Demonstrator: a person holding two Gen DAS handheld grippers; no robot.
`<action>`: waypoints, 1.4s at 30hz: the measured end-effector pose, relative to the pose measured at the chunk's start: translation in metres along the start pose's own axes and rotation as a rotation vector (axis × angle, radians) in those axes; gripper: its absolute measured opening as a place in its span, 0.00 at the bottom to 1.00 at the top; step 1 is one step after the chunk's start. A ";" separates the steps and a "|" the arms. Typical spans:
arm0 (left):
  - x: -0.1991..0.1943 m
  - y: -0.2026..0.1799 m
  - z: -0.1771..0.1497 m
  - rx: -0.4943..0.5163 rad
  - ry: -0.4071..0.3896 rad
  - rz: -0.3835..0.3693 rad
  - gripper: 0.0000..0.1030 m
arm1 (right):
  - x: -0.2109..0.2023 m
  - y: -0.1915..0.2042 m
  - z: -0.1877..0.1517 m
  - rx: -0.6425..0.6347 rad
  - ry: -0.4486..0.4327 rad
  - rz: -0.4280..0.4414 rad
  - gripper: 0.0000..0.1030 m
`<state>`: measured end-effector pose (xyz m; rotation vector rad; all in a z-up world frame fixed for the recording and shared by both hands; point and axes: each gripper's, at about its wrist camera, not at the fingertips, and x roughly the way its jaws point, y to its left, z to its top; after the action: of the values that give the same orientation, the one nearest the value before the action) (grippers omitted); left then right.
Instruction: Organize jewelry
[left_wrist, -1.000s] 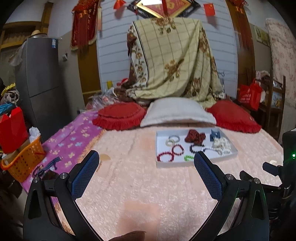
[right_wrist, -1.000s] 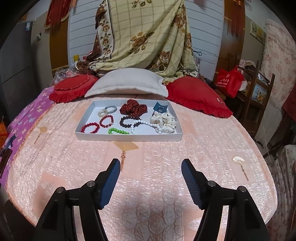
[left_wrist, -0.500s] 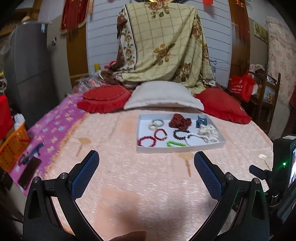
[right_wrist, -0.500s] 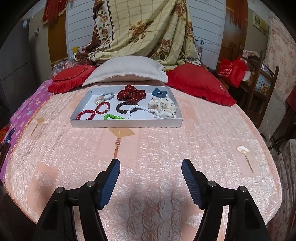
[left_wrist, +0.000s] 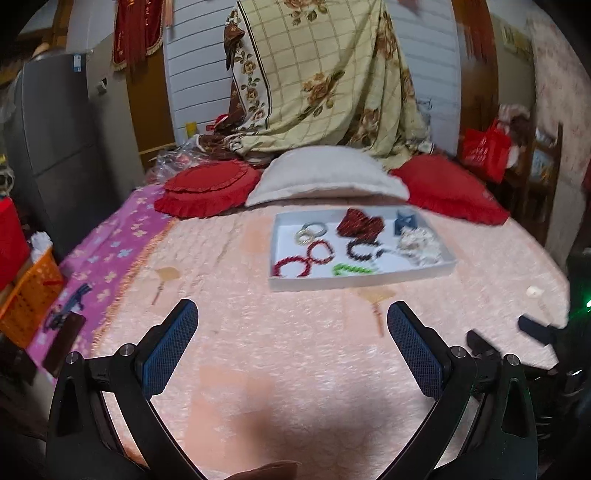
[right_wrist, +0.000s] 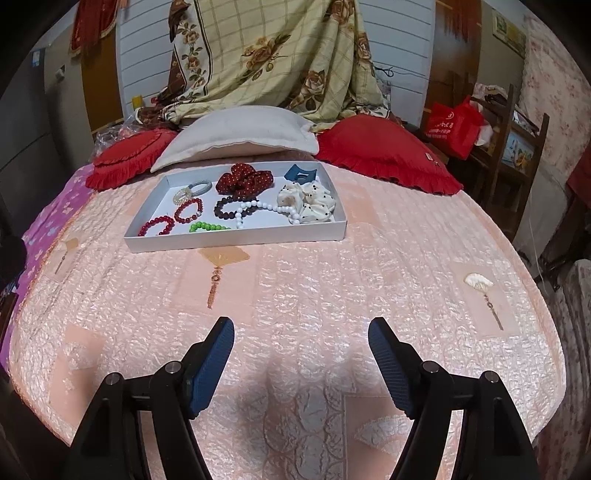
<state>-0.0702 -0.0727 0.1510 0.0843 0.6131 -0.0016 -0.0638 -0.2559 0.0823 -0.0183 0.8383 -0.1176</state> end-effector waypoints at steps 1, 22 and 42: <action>0.002 0.001 -0.002 0.001 0.013 0.007 1.00 | -0.001 0.002 0.001 -0.006 0.001 0.002 0.71; 0.028 0.019 -0.018 -0.043 0.125 -0.017 1.00 | 0.003 0.034 0.009 -0.080 0.034 -0.023 0.71; 0.035 0.020 -0.020 -0.052 0.157 -0.038 1.00 | 0.008 0.037 0.008 -0.084 0.046 -0.034 0.71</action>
<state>-0.0522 -0.0506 0.1163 0.0226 0.7712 -0.0156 -0.0492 -0.2202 0.0798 -0.1097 0.8886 -0.1153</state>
